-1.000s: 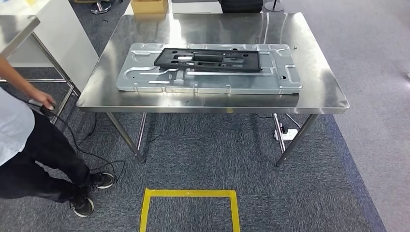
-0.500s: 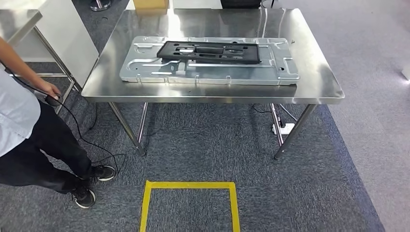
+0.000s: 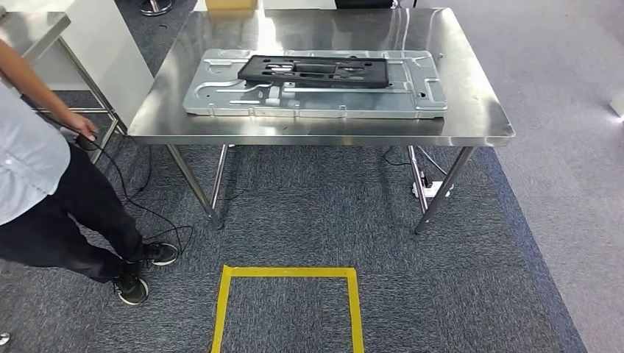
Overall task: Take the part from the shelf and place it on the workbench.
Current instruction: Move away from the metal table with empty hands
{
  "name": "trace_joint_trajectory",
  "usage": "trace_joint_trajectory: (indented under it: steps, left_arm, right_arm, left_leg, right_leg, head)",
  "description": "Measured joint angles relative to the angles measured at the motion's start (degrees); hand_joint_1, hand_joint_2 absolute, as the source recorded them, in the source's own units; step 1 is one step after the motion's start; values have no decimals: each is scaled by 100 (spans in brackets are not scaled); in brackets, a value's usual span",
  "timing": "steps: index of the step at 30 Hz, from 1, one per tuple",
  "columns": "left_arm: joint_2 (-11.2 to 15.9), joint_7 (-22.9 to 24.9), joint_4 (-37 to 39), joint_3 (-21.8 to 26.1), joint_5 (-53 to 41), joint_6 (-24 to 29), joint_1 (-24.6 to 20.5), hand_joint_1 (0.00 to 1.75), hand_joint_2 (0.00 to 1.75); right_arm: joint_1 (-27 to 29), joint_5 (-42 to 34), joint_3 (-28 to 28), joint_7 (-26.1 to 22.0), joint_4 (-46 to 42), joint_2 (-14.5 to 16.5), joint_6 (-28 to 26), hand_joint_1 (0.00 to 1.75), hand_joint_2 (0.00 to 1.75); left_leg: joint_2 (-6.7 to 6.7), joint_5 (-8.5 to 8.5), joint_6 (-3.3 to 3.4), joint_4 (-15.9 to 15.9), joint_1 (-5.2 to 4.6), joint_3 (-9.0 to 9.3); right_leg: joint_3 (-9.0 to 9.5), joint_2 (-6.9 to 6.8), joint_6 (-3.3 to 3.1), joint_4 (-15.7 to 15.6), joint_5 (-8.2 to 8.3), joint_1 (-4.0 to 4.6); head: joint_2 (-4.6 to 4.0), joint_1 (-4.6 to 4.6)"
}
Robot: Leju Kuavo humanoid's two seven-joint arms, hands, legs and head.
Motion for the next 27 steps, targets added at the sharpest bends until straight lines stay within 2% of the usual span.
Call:
trace_joint_trajectory:
  steps: [2,3,4,5,7,8,9,10,13,14,15,17,18,19,20,22,23,24,25,26,27]
  left_arm:
    - [-1,-4,0,2,3,-1,9,0,0]
    - [-2,-5,0,4,7,-1,15,0,0]
    - [-3,-7,0,5,11,-1,19,0,0]
    - [-4,-9,0,6,14,-1,18,0,0]
    - [-4,-15,0,10,16,-1,17,0,0]
    - [-4,-16,0,14,16,-1,21,0,0]
    - [-4,-16,0,19,16,-1,25,0,0]
    - [-4,-16,0,24,16,0,27,0,0]
    - [-6,-26,0,36,27,3,25,0,0]
    - [-6,-30,0,43,34,5,24,0,0]
    - [-5,-33,0,53,43,8,23,0,0]
    - [-4,-38,0,78,53,15,25,0,0]
    - [-4,-39,0,89,57,20,27,0,0]
    - [-4,-40,0,96,58,24,31,0,0]
    - [-4,-40,0,102,62,26,34,0,0]
    - [-4,-40,0,116,77,26,37,0,0]
    - [-4,-40,0,123,90,26,38,0,0]
    - [-4,-40,0,131,102,26,42,0,0]
    - [-4,-42,0,138,114,27,45,0,0]
    - [-3,-44,0,144,123,31,47,0,0]
    - [-3,-46,0,153,130,36,45,0,0]
  right_arm:
    - [0,23,19,11,7,10,1,0,175]
    - [1,27,23,16,9,14,2,0,175]
    - [3,28,26,19,10,17,2,0,175]
    - [6,29,26,23,10,17,3,0,175]
    - [8,40,27,37,12,17,11,0,175]
    - [9,49,28,44,13,17,16,0,175]
    - [10,59,29,49,14,17,20,0,175]
    - [11,70,31,49,14,17,21,0,175]
    - [7,93,35,-9,14,17,26,0,175]
    - [4,98,38,-50,14,17,27,0,175]
    - [4,102,42,-97,14,19,29,0,175]
    - [10,108,52,-200,15,22,30,0,175]
    - [10,108,56,-246,15,27,31,0,175]
    - [6,108,61,-290,14,32,35,0,175]
    - [3,108,64,-334,14,38,47,0,175]
    - [-1,115,70,-434,12,44,91,0,175]
    - [3,121,74,-484,12,46,110,0,175]
    - [6,130,78,-533,12,48,122,0,175]
    - [8,140,85,-581,12,49,125,0,175]
    - [9,149,95,-627,12,50,126,0,175]
    - [9,160,108,-670,12,52,133,0,175]
  left_leg:
    - [2,70,60,-38,-10,-25]
    - [12,123,98,-66,1,-38]
    - [23,182,144,-97,14,-65]
    - [34,241,184,-123,28,-105]
    - [48,318,228,-108,16,-225]
    - [51,349,226,-88,11,-282]
    - [55,376,218,-61,9,-341]
    - [56,397,207,-24,10,-398]
    - [55,424,159,134,8,-560]
    - [55,431,131,180,-1,-599]
    - [54,443,98,209,-9,-627]
    - [48,487,23,215,-9,-649]
    - [37,471,-14,233,0,-666]
    - [23,383,-54,313,11,-705]
    - [10,216,-90,493,23,-779]
    - [-3,-259,-149,1132,48,-1006]
    - [-2,-440,-166,1455,57,-1100]
    - [-2,-527,-172,1643,60,-1121]
    - [-2,-504,-168,1625,60,-1037]
    - [-3,-392,-156,1393,59,-845]
    - [-4,-236,-130,996,56,-568]
  right_leg:
    - [-8,-5,79,-15,58,-6]
    - [-21,-1,107,10,34,-7]
    - [-67,4,128,115,-75,-7]
    - [-153,10,143,335,-272,-6]
    - [-394,18,168,1040,-782,-14]
    - [-474,18,181,1348,-950,-15]
    - [-473,17,191,1498,-1011,-17]
    - [-354,16,196,1414,-955,-21]
    - [360,17,168,346,-595,-24]
    - [492,21,140,101,-539,-15]
    - [533,25,108,-5,-528,-4]
    - [500,29,30,-14,-475,8]
    - [483,23,-13,-28,-437,2]
    - [456,16,-59,-42,-394,-5]
    - [416,10,-98,-56,-347,-15]
    - [307,4,-135,-49,-268,-9]
    - [243,2,-136,-40,-231,-3]
    - [180,1,-133,-27,-196,2]
    - [123,1,-127,-13,-164,4]
    - [76,3,-119,-1,-134,4]
    - [41,6,-105,7,-104,5]
  head:
    - [0,1]
    - [0,2]
    - [0,6]
    - [0,8]
    - [0,10]
    - [0,9]
    - [0,9]
    - [0,9]
    - [0,9]
    - [0,7]
    - [0,5]
    - [0,3]
    - [0,3]
    - [0,-1]
    - [0,-5]
    - [0,-14]
    - [0,-15]
    - [0,-15]
    - [0,-15]
    - [0,-15]
    - [0,-15]
